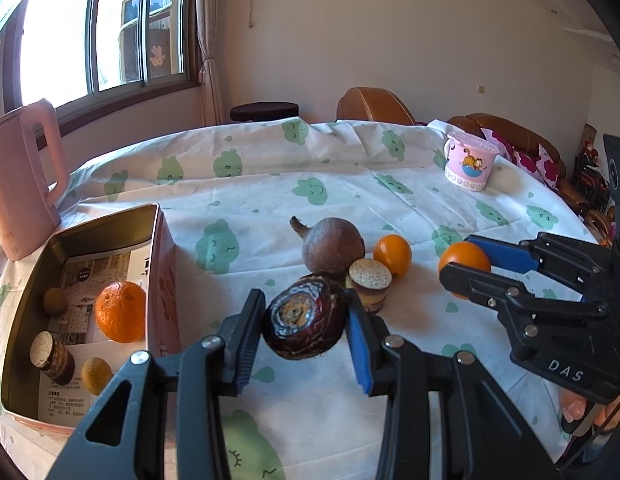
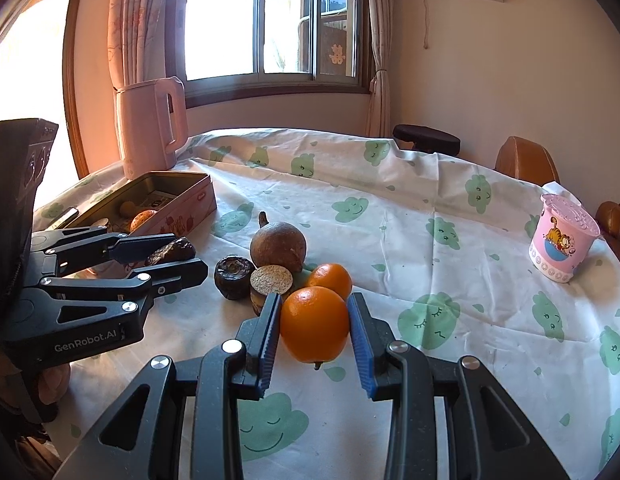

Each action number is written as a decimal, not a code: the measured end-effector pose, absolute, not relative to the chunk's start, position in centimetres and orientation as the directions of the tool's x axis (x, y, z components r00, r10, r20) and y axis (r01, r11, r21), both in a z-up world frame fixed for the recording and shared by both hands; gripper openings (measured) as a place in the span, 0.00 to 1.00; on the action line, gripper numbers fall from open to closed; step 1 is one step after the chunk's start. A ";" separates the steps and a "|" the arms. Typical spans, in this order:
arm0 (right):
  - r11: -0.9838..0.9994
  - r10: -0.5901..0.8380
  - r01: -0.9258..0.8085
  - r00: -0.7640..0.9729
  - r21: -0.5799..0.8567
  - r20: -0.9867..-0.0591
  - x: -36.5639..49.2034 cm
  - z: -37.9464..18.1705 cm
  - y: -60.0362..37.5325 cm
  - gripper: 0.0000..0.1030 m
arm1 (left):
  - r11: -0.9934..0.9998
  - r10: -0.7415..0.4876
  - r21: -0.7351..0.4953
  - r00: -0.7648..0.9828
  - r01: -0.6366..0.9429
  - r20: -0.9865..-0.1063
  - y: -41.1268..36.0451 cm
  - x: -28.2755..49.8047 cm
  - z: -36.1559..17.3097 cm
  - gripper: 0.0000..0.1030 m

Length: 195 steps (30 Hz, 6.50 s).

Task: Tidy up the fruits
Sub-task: 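Lift and carry the dark fruit with the left tool while the right tool carries the orange to the tin, then lower the dark fruit into the tin with the left tool while the right tool lowers the orange, then open the left tool to release the dark fruit while the right tool releases the orange, then withdraw both tools from the tin toward the remaining items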

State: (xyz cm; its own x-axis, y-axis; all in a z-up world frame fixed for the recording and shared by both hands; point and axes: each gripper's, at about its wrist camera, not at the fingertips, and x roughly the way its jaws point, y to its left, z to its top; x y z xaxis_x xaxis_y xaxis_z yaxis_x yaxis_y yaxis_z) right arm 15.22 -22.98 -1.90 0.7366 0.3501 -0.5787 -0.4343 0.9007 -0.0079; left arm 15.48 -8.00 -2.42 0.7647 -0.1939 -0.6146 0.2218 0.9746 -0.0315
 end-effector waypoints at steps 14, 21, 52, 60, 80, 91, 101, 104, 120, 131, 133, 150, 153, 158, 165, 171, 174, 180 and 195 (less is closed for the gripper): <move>0.900 0.369 -0.436 0.761 0.001 -0.534 14.6 -1.4 -23.5 0.35 | 0.979 -0.171 -0.011 0.795 0.202 -0.582 -7.9 14.9 -1.9 0.40; 0.900 0.373 -0.435 0.768 0.003 -0.521 14.3 -1.2 -23.6 0.35 | 0.981 -0.167 -0.010 0.810 0.195 -0.563 -7.8 14.5 -1.7 0.40; 0.904 0.398 -0.427 0.816 0.027 -0.420 12.8 -0.3 -24.8 0.35 | 0.989 -0.130 0.007 0.874 0.151 -0.467 -7.3 12.7 -0.7 0.40; 0.905 0.398 -0.425 0.824 0.025 -0.403 12.6 -0.1 -24.9 0.35 | 0.992 -0.103 0.017 0.898 0.121 -0.427 -7.1 11.9 -0.3 0.40; 0.827 0.512 -0.562 0.767 -0.021 -0.385 13.2 3.7 -18.1 0.35 | 0.999 -0.004 0.026 0.897 0.018 -0.443 -1.2 12.4 0.7 0.40; 0.783 0.551 -0.620 0.728 -0.047 -0.407 14.7 4.9 -13.7 0.35 | 0.997 0.058 0.068 0.883 -0.030 -0.465 2.0 13.8 0.8 0.40; 0.763 0.559 -0.642 0.708 -0.066 -0.431 16.0 5.2 -10.6 0.35 | 0.996 0.092 0.064 0.856 -0.069 -0.508 4.8 15.2 0.1 0.40; 0.759 0.560 -0.648 0.703 -0.069 -0.438 16.4 5.1 -9.8 0.35 | 0.995 0.099 0.066 0.847 -0.076 -0.523 5.4 15.7 -0.1 0.40; 0.749 0.563 -0.662 0.665 -0.038 -0.492 18.8 3.4 -6.2 0.35 | 0.992 0.125 0.076 0.806 -0.099 -0.578 7.7 17.5 -1.1 0.40; 0.746 0.555 -0.665 0.647 -0.030 -0.522 19.7 2.1 -4.6 0.35 | 0.990 0.141 0.081 0.789 -0.115 -0.598 8.5 18.4 -1.9 0.40; 0.747 0.555 -0.664 0.644 -0.024 -0.526 19.8 1.9 -4.4 0.35 | 0.990 0.143 0.080 0.786 -0.119 -0.602 8.7 18.5 -2.1 0.40; 0.753 0.540 -0.658 0.620 -0.003 -0.570 20.9 0.0 -2.9 0.35 | 0.989 0.143 0.073 0.767 -0.125 -0.625 9.2 19.1 -2.7 0.40; 0.753 0.537 -0.658 0.618 -0.003 -0.575 21.1 -0.2 -2.7 0.35 | 0.989 0.144 0.073 0.767 -0.126 -0.626 9.1 19.1 -2.7 0.40; 0.753 0.529 -0.658 0.611 -0.006 -0.589 21.3 -0.7 -2.3 0.35 | 0.990 0.140 0.066 0.763 -0.127 -0.632 9.3 19.1 -2.7 0.40; 0.754 0.523 -0.657 0.609 -0.010 -0.596 21.3 -1.0 -2.0 0.35 | 0.989 0.144 0.067 0.758 -0.132 -0.636 9.3 19.2 -2.8 0.40; 0.749 0.525 -0.662 0.596 -0.002 -0.607 21.5 -1.4 -1.9 0.35 | 0.988 0.149 0.065 0.759 -0.140 -0.634 9.5 19.0 -2.8 0.41; 0.749 0.525 -0.663 0.597 -0.005 -0.607 21.4 -1.5 -1.9 0.35 | 0.988 0.148 0.062 0.760 -0.141 -0.633 9.5 19.0 -2.8 0.41; 0.762 0.516 -0.647 0.616 -0.009 -0.595 21.2 -1.2 -2.4 0.46 | 0.990 0.128 0.035 0.771 -0.136 -0.624 9.6 18.2 -2.6 0.47; 0.840 0.435 -0.541 0.723 -0.048 -0.536 17.8 1.1 -11.9 0.64 | 0.996 0.083 0.008 0.850 -0.093 -0.520 5.7 14.7 0.1 0.89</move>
